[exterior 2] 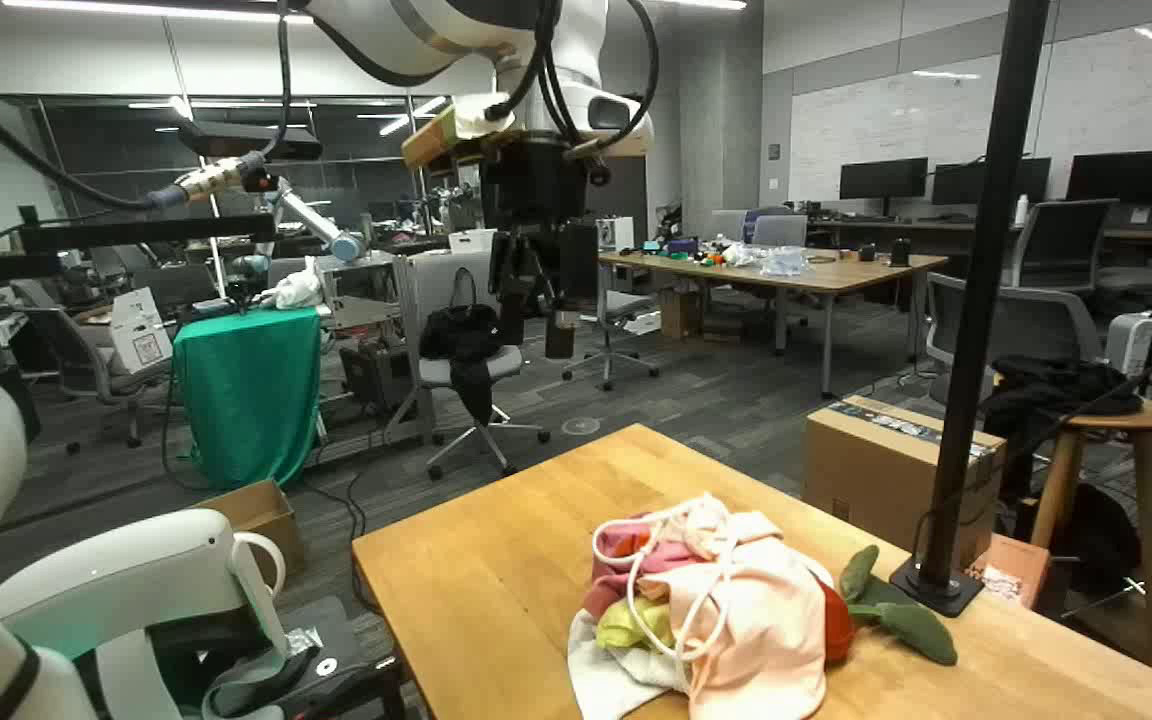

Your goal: Separate the pile of clothes on the table

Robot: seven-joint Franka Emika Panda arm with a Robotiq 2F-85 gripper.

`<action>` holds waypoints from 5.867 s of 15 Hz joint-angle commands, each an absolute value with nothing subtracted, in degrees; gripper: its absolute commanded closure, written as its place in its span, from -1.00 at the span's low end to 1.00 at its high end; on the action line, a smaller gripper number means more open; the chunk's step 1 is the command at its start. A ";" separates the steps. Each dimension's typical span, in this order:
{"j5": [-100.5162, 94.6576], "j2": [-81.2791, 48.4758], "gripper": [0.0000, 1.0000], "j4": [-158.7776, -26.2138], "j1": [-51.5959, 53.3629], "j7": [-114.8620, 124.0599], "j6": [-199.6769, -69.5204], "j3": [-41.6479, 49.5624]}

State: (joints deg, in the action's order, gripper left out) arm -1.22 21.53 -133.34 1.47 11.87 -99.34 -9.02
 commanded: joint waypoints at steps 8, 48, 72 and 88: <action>-3.23 17.86 -1.00 -133.65 2.86 13.13 -107.80 -9.55; -16.55 -28.21 -0.48 -127.41 23.39 36.77 -155.09 5.60; -27.11 -13.53 0.89 -129.33 23.29 41.12 -140.96 8.15; -34.33 15.08 0.89 -127.27 4.19 56.12 -132.39 -5.92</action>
